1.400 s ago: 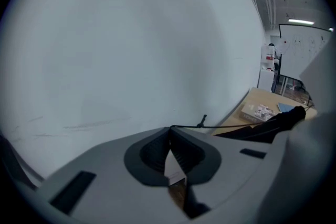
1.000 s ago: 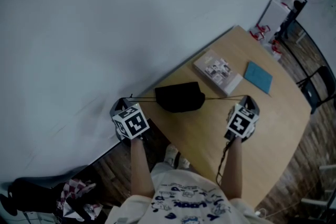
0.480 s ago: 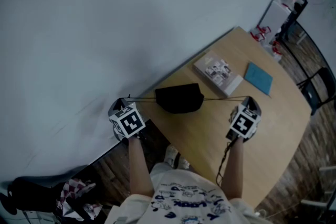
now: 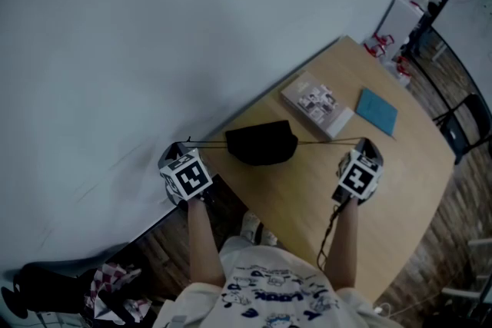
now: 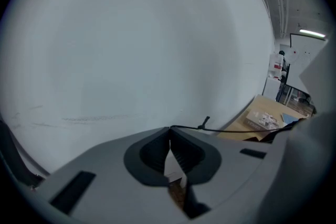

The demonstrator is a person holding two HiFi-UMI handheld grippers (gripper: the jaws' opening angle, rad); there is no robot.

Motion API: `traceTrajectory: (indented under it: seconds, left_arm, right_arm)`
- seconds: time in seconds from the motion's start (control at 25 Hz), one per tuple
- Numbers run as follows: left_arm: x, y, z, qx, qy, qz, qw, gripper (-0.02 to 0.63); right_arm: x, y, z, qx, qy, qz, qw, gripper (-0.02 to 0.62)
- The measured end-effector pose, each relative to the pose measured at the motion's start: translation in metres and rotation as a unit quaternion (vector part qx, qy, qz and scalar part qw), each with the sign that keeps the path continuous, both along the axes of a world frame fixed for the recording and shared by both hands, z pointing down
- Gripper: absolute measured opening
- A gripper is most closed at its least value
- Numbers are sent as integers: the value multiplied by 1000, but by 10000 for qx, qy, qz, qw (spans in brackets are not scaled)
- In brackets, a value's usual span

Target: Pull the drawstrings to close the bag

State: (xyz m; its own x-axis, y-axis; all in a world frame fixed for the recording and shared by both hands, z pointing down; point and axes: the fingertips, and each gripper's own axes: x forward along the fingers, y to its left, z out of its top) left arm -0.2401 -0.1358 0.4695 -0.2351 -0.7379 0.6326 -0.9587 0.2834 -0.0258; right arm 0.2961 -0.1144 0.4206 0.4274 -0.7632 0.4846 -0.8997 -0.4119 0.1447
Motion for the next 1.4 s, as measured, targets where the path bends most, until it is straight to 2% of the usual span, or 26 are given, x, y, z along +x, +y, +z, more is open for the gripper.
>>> traceTrajectory:
  seconds: [0.32,0.56,0.76,0.88,0.96,1.0,1.2,1.4]
  left_arm:
    - [8,-3,4,-134,-119,104,9998,5]
    - [29,-7,4,-143,-224,504,9984,5]
    - [56,-9,6,-137,62,947,9954,5]
    - [82,-5,8,-222,332,1370,9898,11]
    - [103,-4,7,-178,580,1675,9840,43]
    - [115,-4,6,-132,694,1817,9808,52]
    - [160,-3,-5,68,1131,2304,9665,60]
    - [187,-3,-27,385,1398,2522,9568,60]
  right_arm:
    - [-7,-5,7,-182,-93,-285,9994,5]
    - [-19,-14,10,-191,-47,-644,9977,5]
    - [-45,-17,23,-372,-424,-1151,9918,6]
    - [-63,-15,30,-382,-675,-1402,9871,17]
    - [-76,-14,33,-395,-835,-1601,9828,89]
    - [-83,-14,34,-376,-927,-1683,9806,97]
    - [-112,-13,23,-59,-1050,-1985,9745,97]
    - [-129,-11,6,369,-1118,-2087,9709,97]
